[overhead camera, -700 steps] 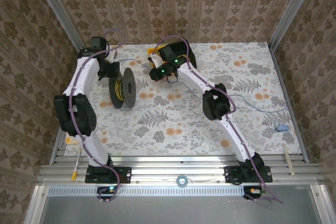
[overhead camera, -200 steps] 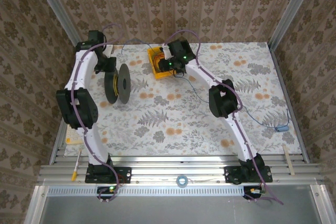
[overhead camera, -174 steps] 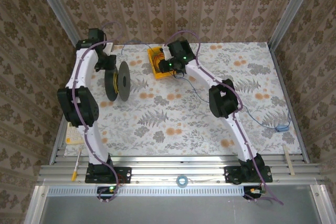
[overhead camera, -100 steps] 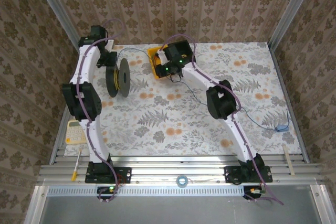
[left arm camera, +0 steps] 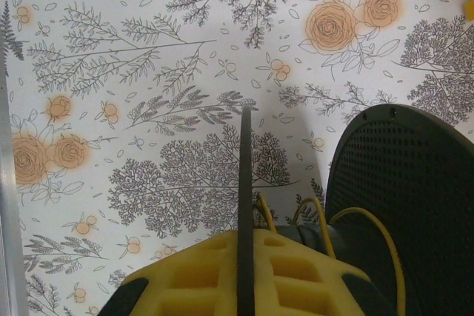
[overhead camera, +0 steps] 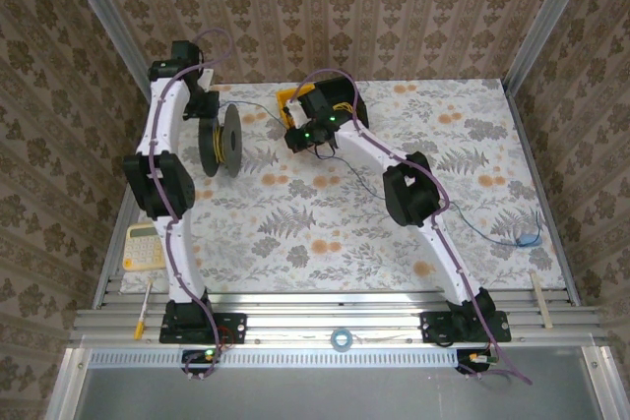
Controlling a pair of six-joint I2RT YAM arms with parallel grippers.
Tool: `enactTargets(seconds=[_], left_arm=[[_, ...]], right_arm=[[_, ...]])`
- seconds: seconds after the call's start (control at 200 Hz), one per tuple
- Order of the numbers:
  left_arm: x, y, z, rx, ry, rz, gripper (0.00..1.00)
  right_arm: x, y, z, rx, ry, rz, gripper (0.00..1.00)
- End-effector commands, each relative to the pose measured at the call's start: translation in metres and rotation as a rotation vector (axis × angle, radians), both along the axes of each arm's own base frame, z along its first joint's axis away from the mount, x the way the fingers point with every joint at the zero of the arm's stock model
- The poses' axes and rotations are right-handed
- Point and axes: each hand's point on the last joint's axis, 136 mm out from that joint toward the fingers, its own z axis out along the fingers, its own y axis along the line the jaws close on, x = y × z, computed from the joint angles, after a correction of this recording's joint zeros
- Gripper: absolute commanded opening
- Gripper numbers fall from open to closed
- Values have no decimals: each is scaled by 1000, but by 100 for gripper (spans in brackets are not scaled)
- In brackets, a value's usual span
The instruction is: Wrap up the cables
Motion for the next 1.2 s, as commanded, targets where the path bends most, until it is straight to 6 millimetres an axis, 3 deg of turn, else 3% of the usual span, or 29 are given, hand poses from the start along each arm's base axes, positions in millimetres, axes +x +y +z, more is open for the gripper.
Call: enactTargets(seconds=[0.0, 0.235, 0.365, 0.525, 0.75, 1.075, 1.195], left_arm=[[-2, 4, 13, 1, -5, -1, 19], [2, 6, 18, -6, -14, 3, 31], [3, 8, 24, -9, -25, 7, 43], [1, 14, 48, -12, -79, 18, 59], [-15, 26, 78, -15, -115, 30, 69], [-37, 45, 79, -37, -114, 74, 77], [-46, 38, 85, -69, -140, 50, 92]], right_arm=[[4, -1, 19, -18, -47, 3, 0], [6, -1, 18, -43, -61, 4, 0], [7, -3, 17, -68, -68, 1, 0], [6, -3, 13, -114, -79, 3, 0], [9, -5, 11, -210, -125, -8, 0], [4, -1, 4, -315, -177, 11, 0], [3, 0, 4, -335, -193, 12, 0]])
